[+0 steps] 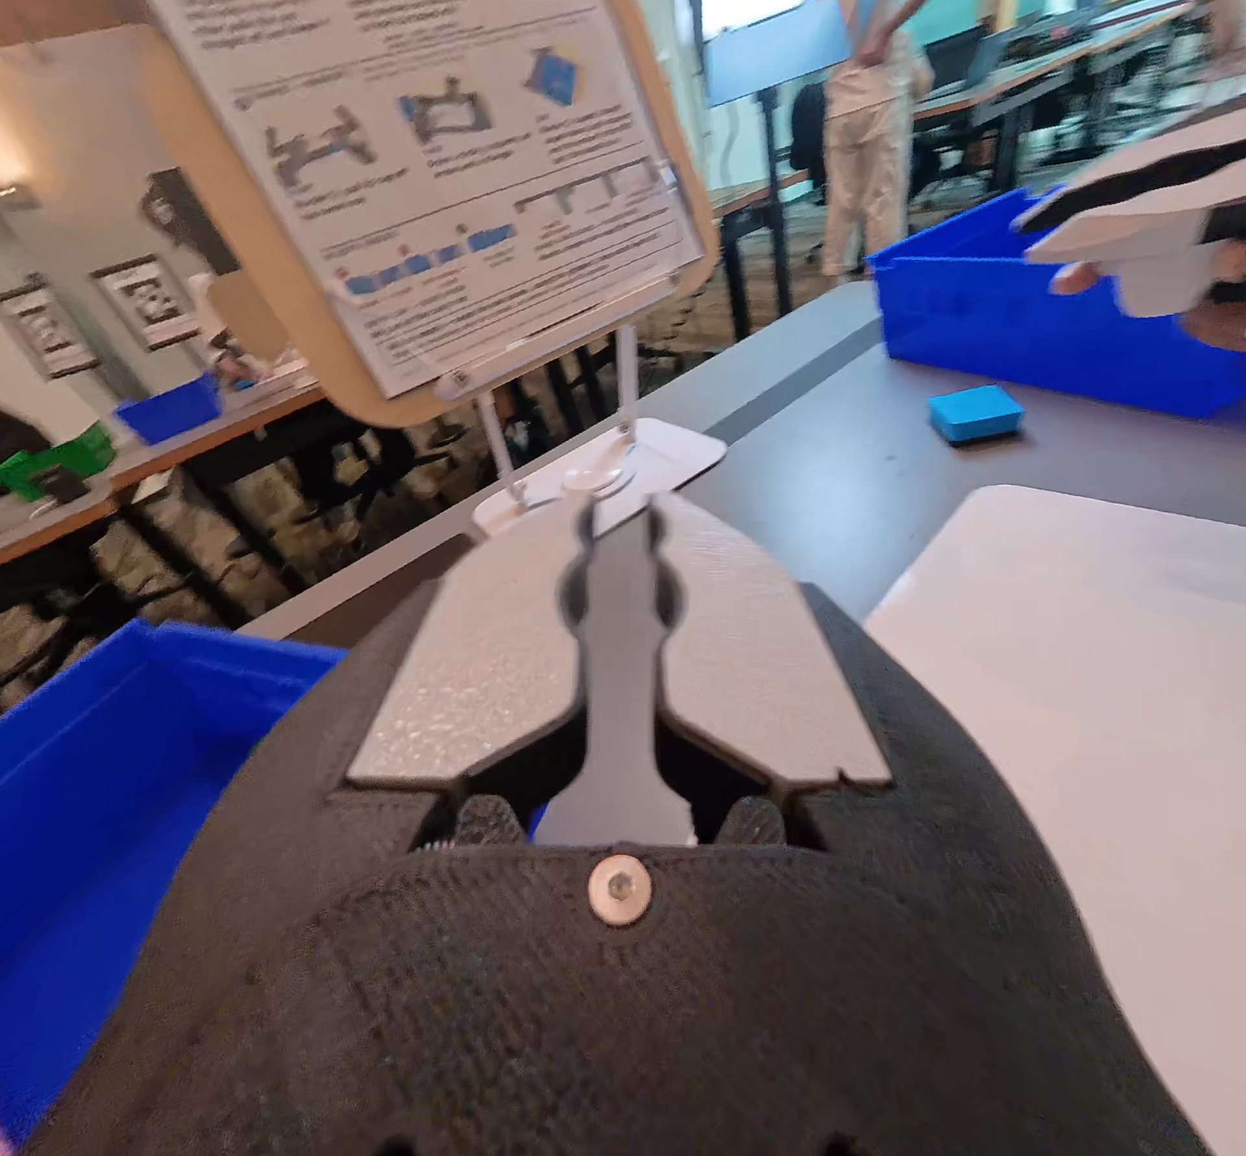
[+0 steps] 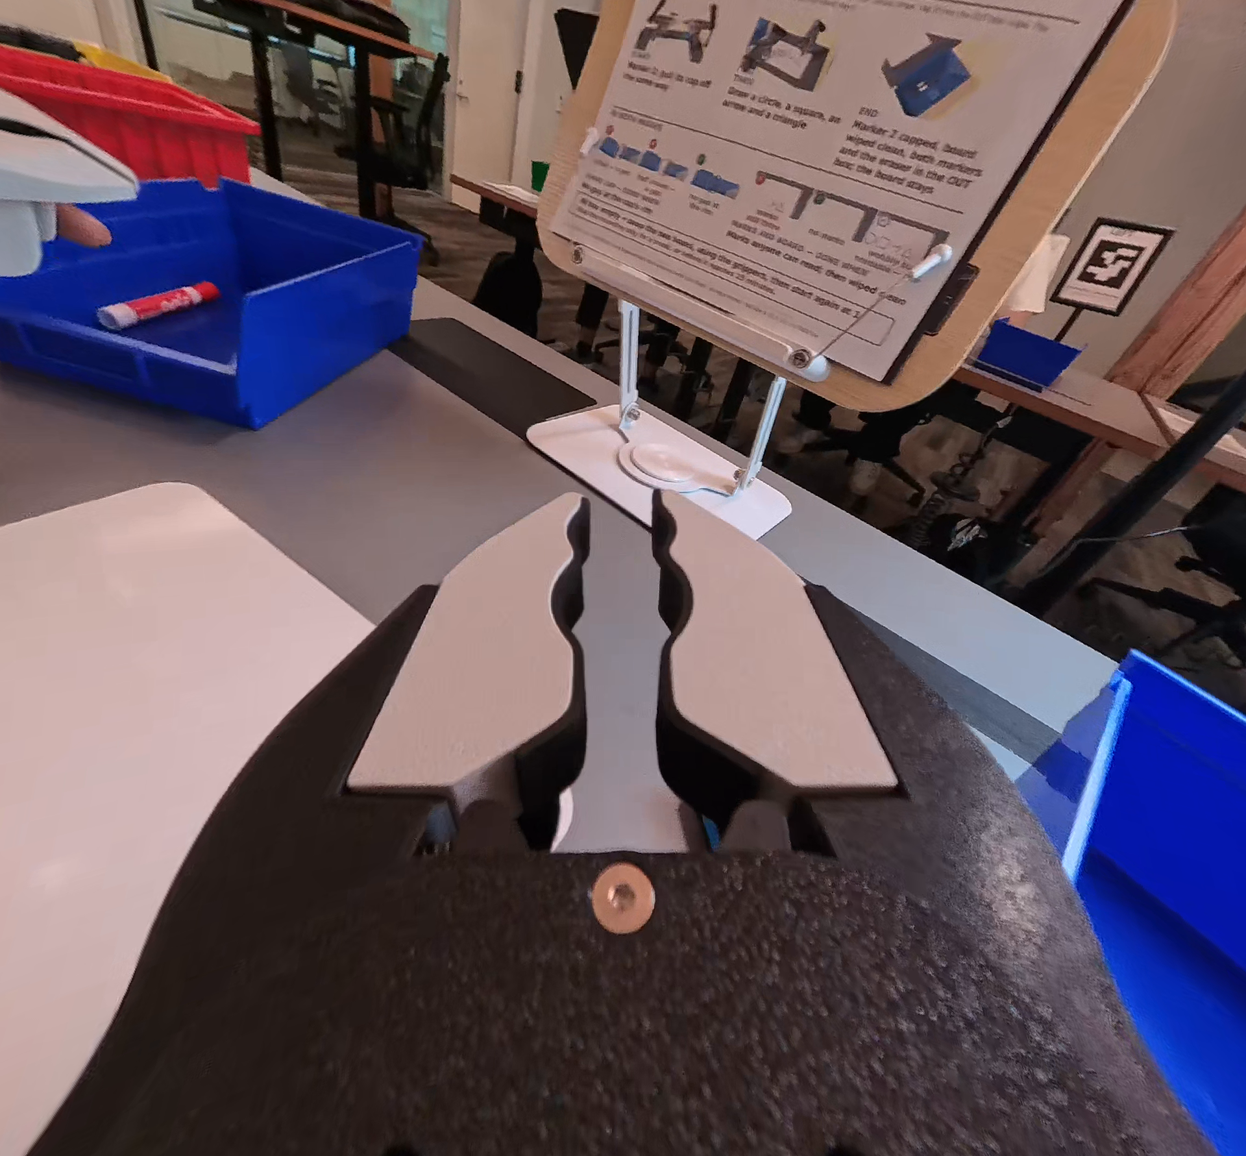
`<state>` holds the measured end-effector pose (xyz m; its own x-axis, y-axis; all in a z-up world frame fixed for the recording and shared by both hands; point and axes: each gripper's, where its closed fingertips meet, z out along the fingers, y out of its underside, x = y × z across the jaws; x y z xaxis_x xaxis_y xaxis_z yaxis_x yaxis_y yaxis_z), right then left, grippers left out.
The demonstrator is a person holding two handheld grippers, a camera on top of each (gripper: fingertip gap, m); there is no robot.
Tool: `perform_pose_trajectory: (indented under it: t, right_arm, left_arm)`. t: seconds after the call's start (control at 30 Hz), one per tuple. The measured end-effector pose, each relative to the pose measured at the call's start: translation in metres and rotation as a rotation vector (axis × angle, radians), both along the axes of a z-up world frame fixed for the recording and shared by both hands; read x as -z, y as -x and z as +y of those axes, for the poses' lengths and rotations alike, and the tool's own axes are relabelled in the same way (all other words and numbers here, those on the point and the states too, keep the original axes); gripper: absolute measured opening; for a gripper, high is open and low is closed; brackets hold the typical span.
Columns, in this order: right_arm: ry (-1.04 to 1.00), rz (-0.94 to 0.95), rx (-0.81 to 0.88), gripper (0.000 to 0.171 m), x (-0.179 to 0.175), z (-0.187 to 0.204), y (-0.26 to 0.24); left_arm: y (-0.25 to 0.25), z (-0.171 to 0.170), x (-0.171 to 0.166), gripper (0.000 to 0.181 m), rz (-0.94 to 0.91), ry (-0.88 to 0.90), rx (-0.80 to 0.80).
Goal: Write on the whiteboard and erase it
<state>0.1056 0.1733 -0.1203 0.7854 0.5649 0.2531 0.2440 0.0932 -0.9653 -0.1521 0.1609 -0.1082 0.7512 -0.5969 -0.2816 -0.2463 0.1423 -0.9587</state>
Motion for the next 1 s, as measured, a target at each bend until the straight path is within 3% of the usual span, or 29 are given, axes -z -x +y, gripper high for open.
perform_pose_trajectory:
  t: [0.1, 0.13, 0.27, 0.43, 0.53, 0.7, 1.0]
  right_arm:
    - [0.042, -0.056, -0.168, 0.042, 0.004, -0.023, 0.024]
    - [0.083, -0.116, -0.276, 0.049, 0.011, -0.038, 0.035]
    - [0.275, -0.43, -0.555, 0.07, 0.067, -0.106, 0.047]
    - [0.443, -0.645, -0.71, 0.077, 0.146, -0.183, 0.036]
    - [0.471, -0.647, -0.718, 0.078, 0.159, -0.194, 0.035]
    - [0.486, -0.643, -0.682, 0.073, 0.163, -0.189, 0.032]
    - [0.503, -0.603, -0.605, 0.069, 0.163, -0.164, 0.027]
  left_arm:
    - [-0.035, -0.036, 0.01, 0.081, 0.094, 0.198, 0.3]
    - [-0.041, -0.05, 0.016, 0.087, 0.157, 0.224, 0.351]
    - [-0.051, -0.119, 0.075, 0.084, 0.453, 0.323, 0.512]
    - [-0.033, -0.182, 0.152, 0.084, 0.702, 0.489, 0.587]
    - [-0.024, -0.188, 0.17, 0.082, 0.756, 0.525, 0.578]
    - [-0.024, -0.186, 0.171, 0.069, 0.747, 0.55, 0.606]
    - [-0.026, -0.151, 0.171, 0.063, 0.705, 0.559, 0.589]
